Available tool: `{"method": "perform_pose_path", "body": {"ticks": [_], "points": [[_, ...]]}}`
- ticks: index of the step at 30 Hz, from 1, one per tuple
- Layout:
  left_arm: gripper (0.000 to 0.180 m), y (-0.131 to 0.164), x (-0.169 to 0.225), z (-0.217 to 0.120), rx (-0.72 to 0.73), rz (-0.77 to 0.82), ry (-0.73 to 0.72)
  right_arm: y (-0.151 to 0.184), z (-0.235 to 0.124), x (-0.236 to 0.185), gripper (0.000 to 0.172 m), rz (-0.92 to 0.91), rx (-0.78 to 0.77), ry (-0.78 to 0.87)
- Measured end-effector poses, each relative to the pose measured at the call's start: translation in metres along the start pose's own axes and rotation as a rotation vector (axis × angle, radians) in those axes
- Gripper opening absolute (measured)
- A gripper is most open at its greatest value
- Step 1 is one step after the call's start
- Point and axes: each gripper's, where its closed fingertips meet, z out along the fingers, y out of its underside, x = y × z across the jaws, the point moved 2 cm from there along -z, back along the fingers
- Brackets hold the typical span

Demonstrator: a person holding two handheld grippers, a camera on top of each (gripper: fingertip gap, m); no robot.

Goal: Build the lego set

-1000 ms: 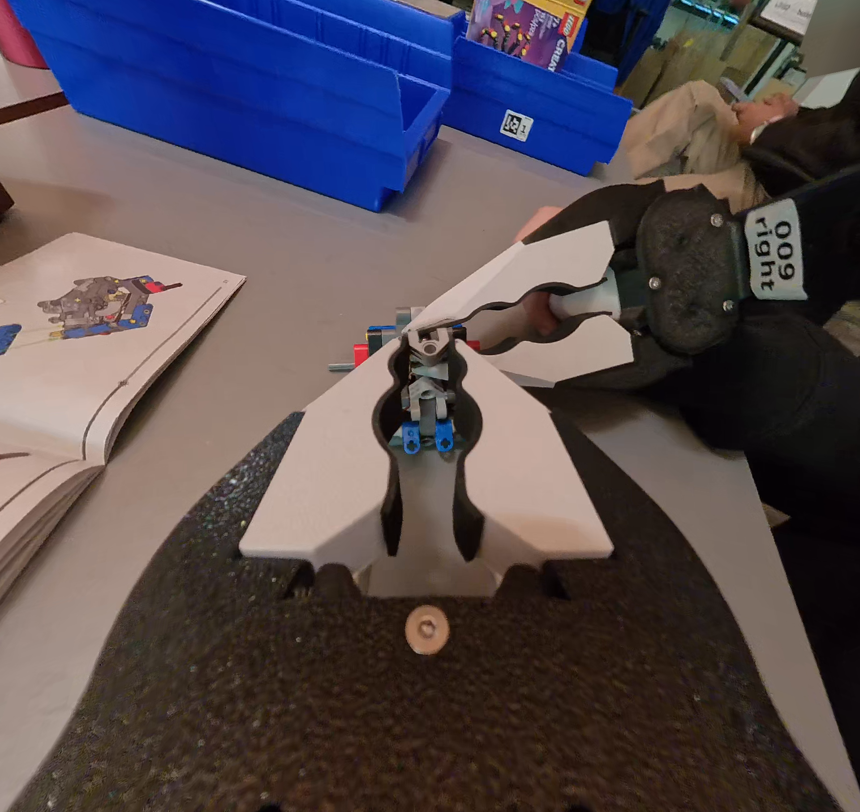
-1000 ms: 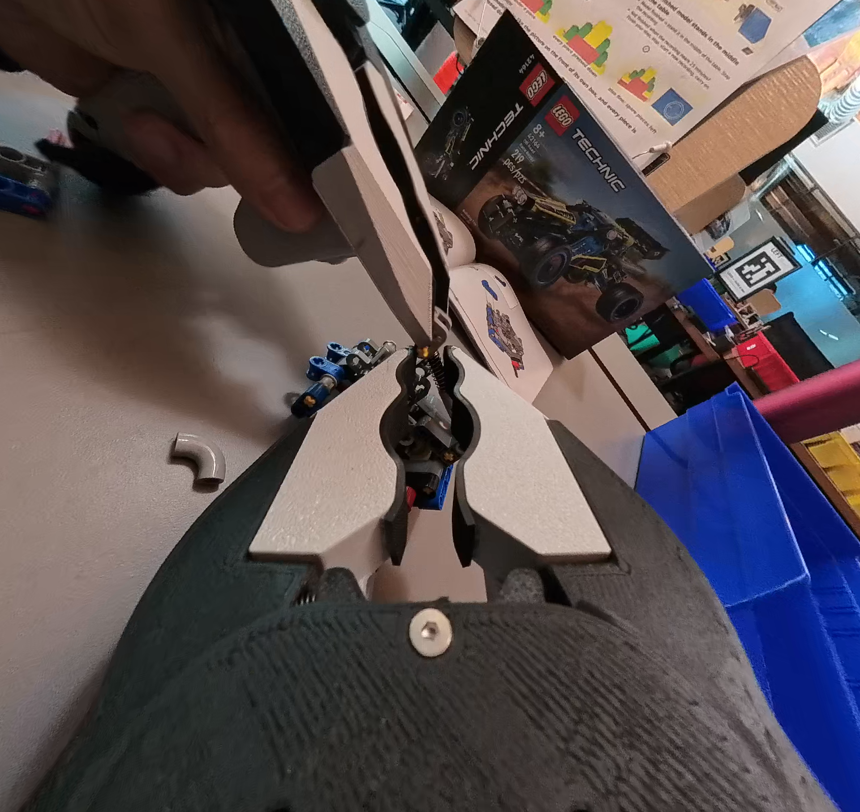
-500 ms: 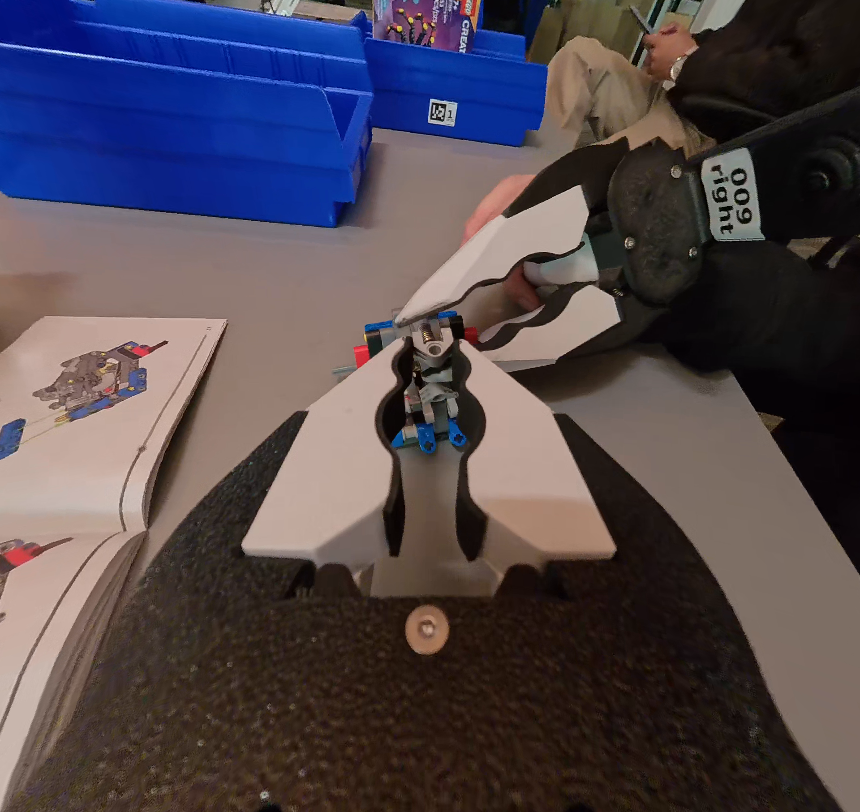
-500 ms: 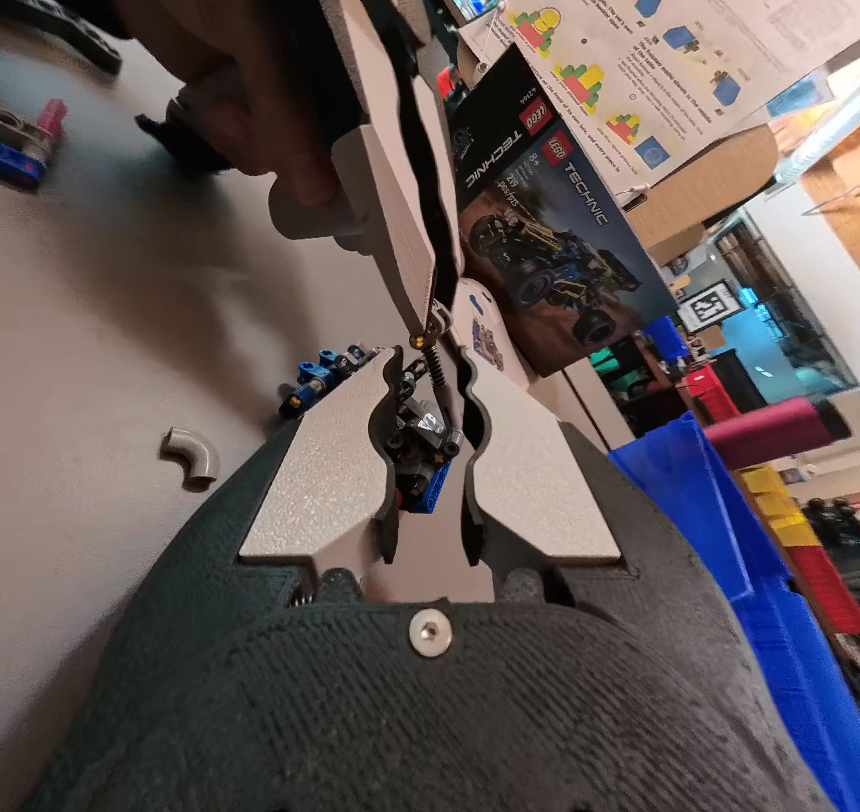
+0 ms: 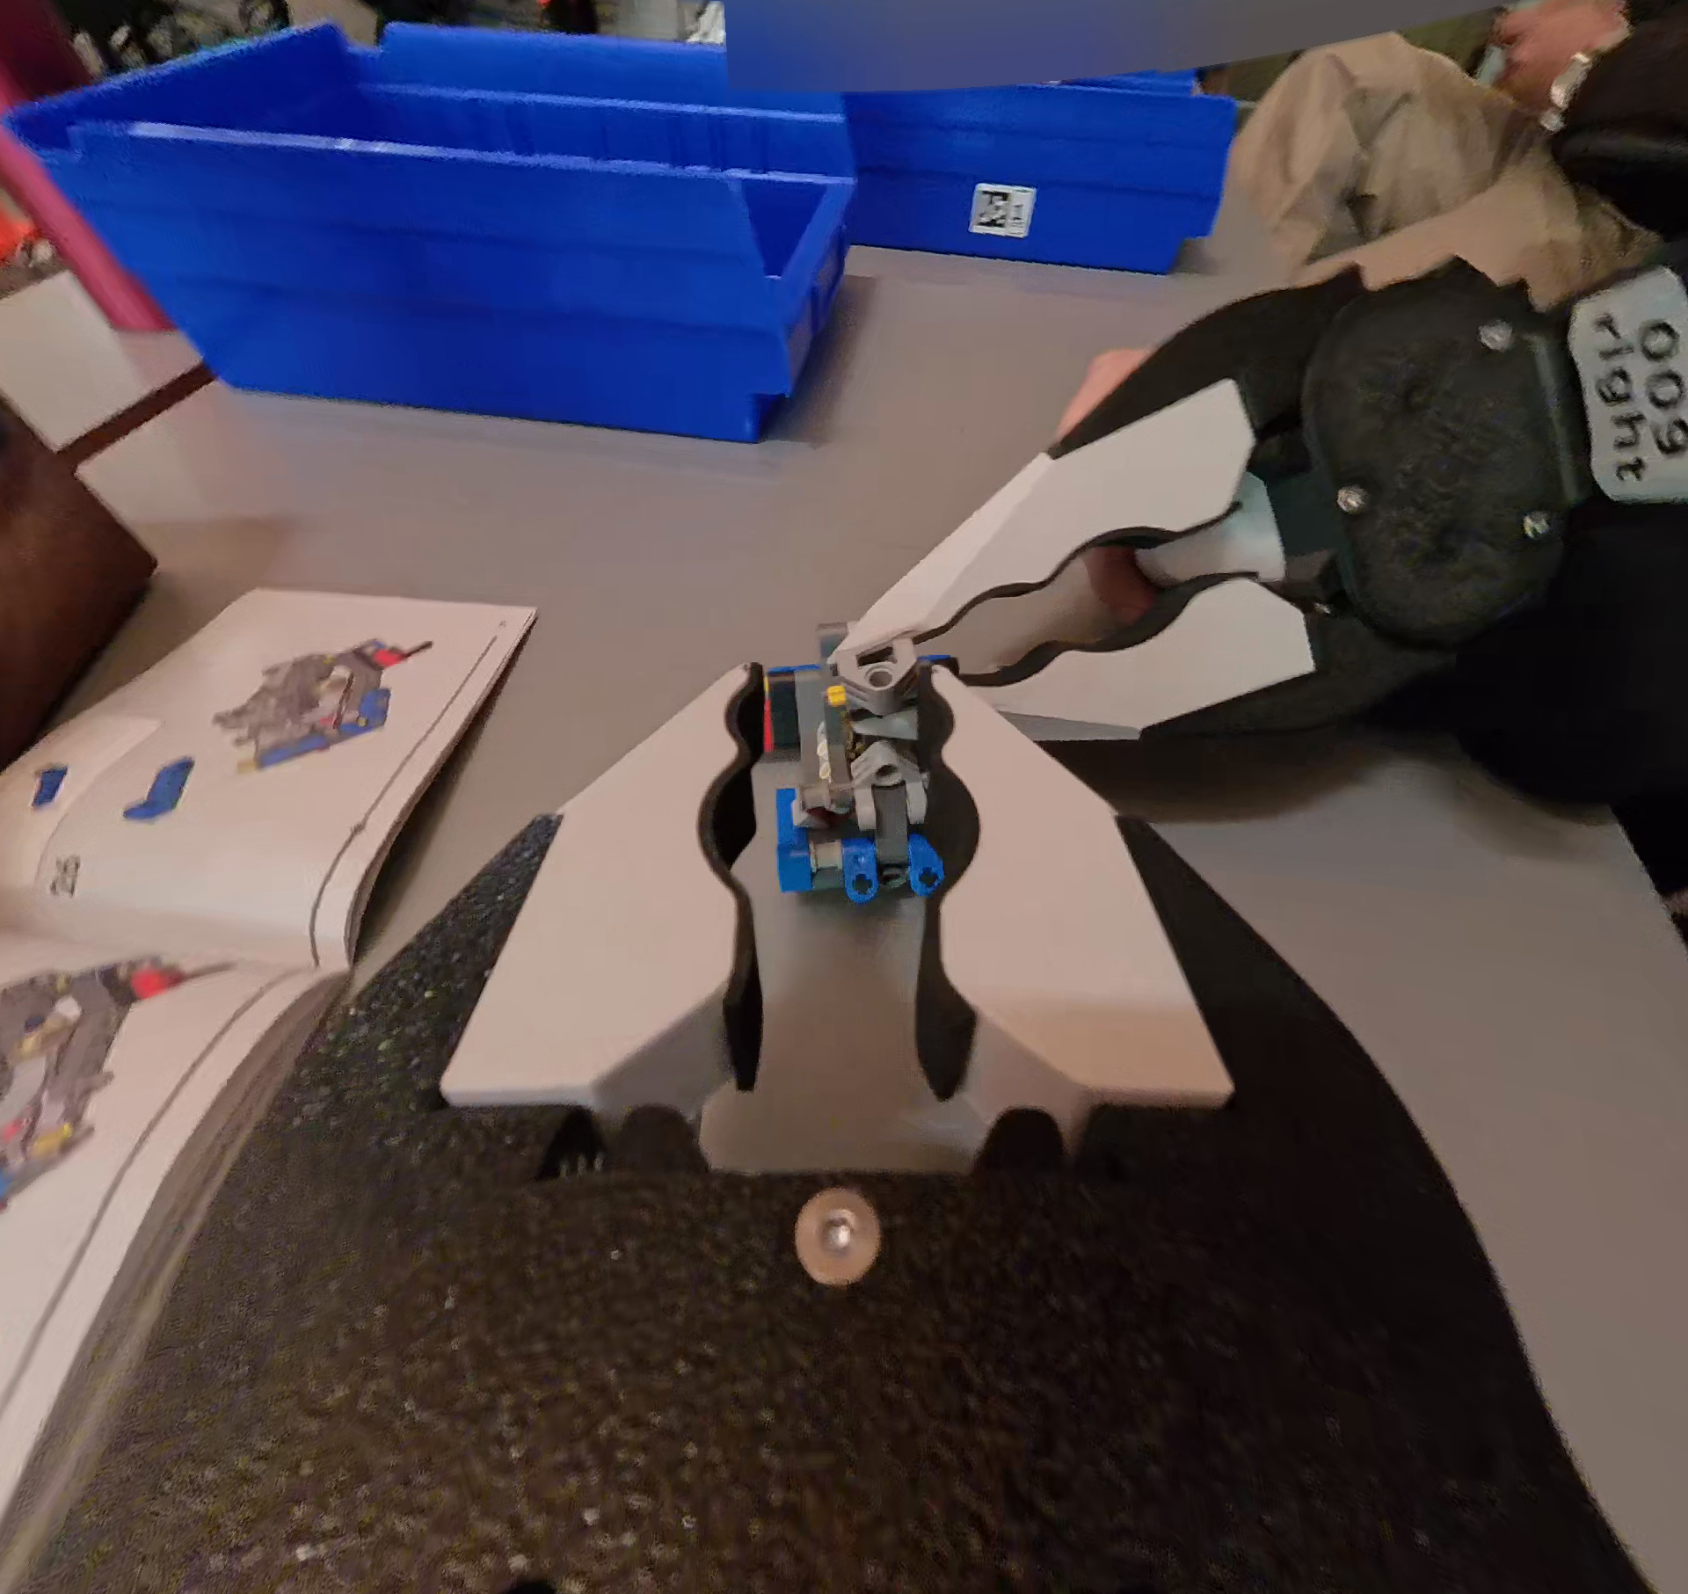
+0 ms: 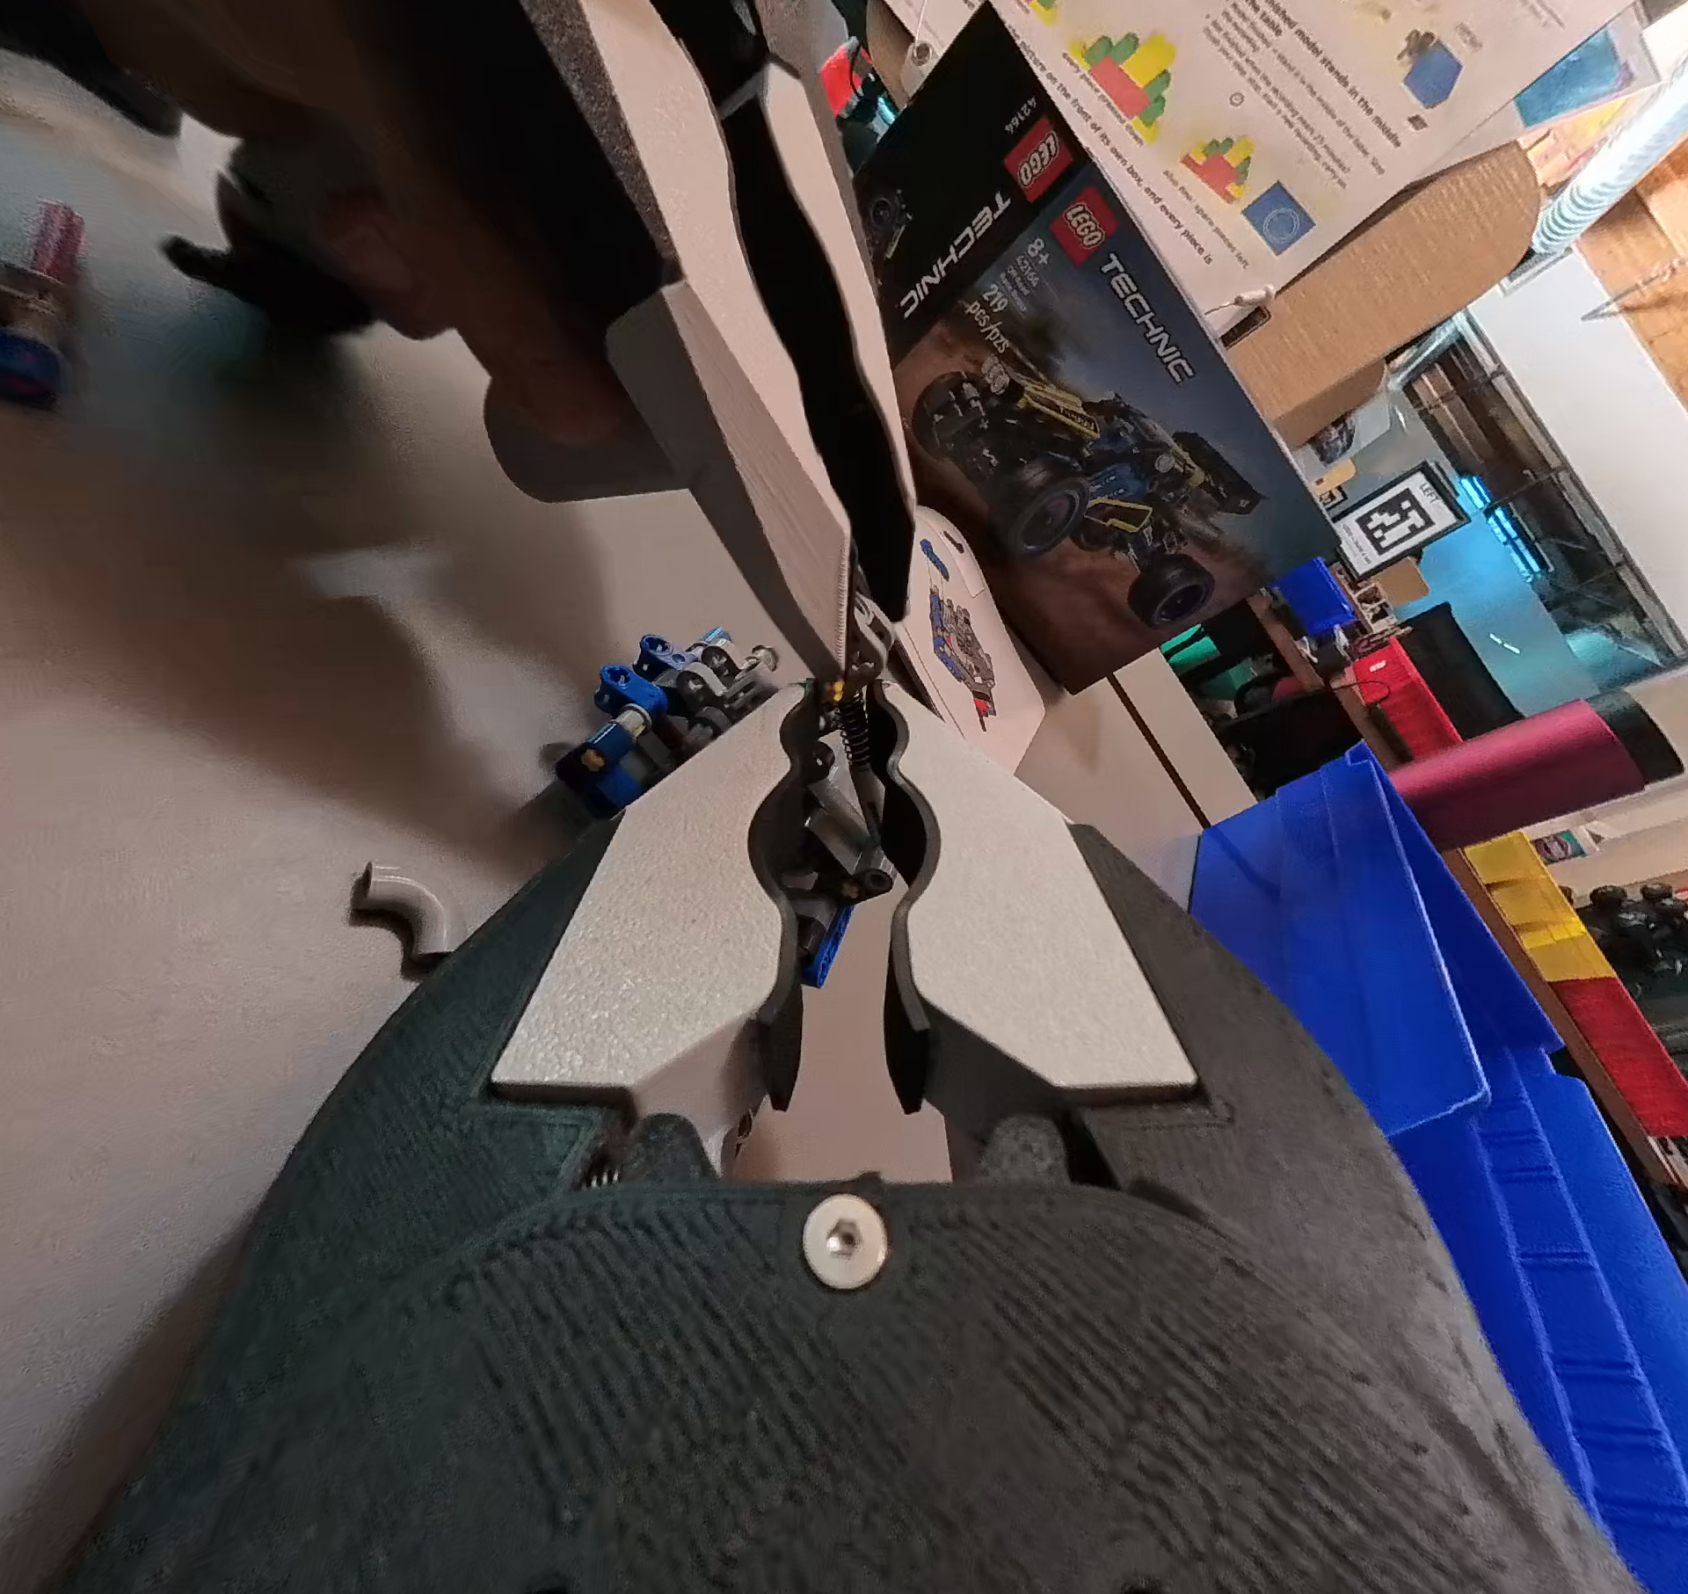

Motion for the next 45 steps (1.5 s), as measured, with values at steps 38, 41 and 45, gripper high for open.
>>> {"method": "perform_pose_path", "body": {"ticks": [38, 41, 45], "points": [[0.024, 0.000, 0.008, 0.003, 0.008, -0.395, -0.042, -0.006, 0.002, 0.003, 0.004, -0.042, -0.002, 0.106], [0.025, -0.001, 0.009, 0.003, 0.002, -0.370, -0.062, -0.007, 0.002, 0.004, 0.003, -0.033, 0.004, 0.109], [0.025, -0.001, 0.009, 0.003, 0.011, -0.360, -0.068, -0.005, 0.002, 0.004, 0.004, -0.031, -0.003, 0.107]]}}
